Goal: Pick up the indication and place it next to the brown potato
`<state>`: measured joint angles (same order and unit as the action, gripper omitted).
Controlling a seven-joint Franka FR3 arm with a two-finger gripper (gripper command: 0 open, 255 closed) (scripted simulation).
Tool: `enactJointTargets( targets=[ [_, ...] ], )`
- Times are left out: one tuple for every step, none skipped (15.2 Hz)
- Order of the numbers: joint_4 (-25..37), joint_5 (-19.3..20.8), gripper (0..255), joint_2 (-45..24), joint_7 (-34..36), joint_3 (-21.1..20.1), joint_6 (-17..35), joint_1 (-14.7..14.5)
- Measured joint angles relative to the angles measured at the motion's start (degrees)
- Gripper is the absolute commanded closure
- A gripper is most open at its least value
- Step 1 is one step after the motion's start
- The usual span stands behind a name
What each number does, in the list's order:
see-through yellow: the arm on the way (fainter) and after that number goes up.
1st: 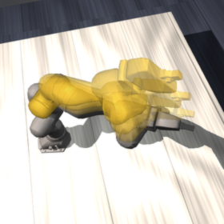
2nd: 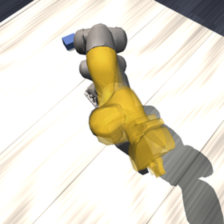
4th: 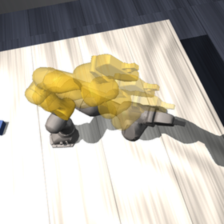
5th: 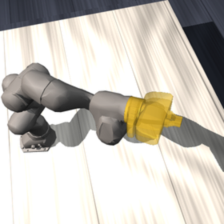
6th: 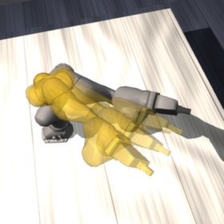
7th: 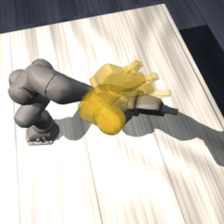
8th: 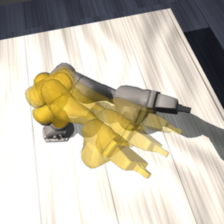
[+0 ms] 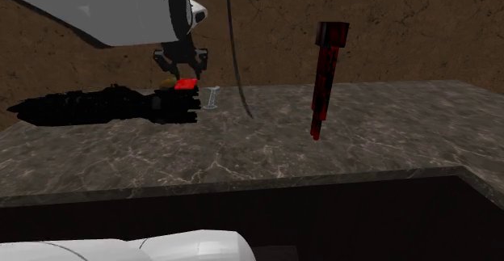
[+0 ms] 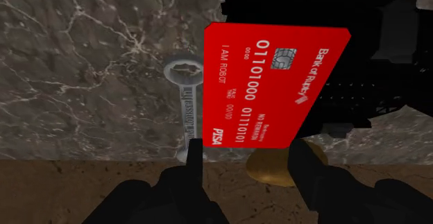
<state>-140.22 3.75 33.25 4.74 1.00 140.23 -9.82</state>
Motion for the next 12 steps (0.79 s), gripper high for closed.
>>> enactJointTargets(
  targets=[
    [0.8,0.1,255,-2.0,1.0,-0.8,1.1,0.0],
    [2.9,0.3,255,-4.4,2.5,-2.1,1.4,-0.1],
    [4.3,0.5,255,-5.9,3.7,-3.1,1.5,-0.1],
    [5.6,0.9,255,-7.7,4.9,-4.1,1.9,-0.1],
    [7.0,1.2,255,-9.4,5.8,-4.8,2.1,0.0],
    [8.9,1.7,255,-11.5,7.2,-6.0,2.2,0.1],
    [10.8,2.2,255,-13.2,8.5,-6.9,2.0,0.1],
    [12.6,2.9,255,-15.0,9.9,-8.0,1.9,0.2],
    [14.3,3.6,255,-16.7,11.3,-9.0,1.8,0.2],
    [16.3,4.3,255,-18.7,12.5,-9.8,1.7,0.3],
    [18.6,5.4,255,-21.2,14.0,-10.8,1.8,0.4],
    [20.7,6.3,255,-23.0,15.6,-11.7,1.2,0.4]
  ],
)
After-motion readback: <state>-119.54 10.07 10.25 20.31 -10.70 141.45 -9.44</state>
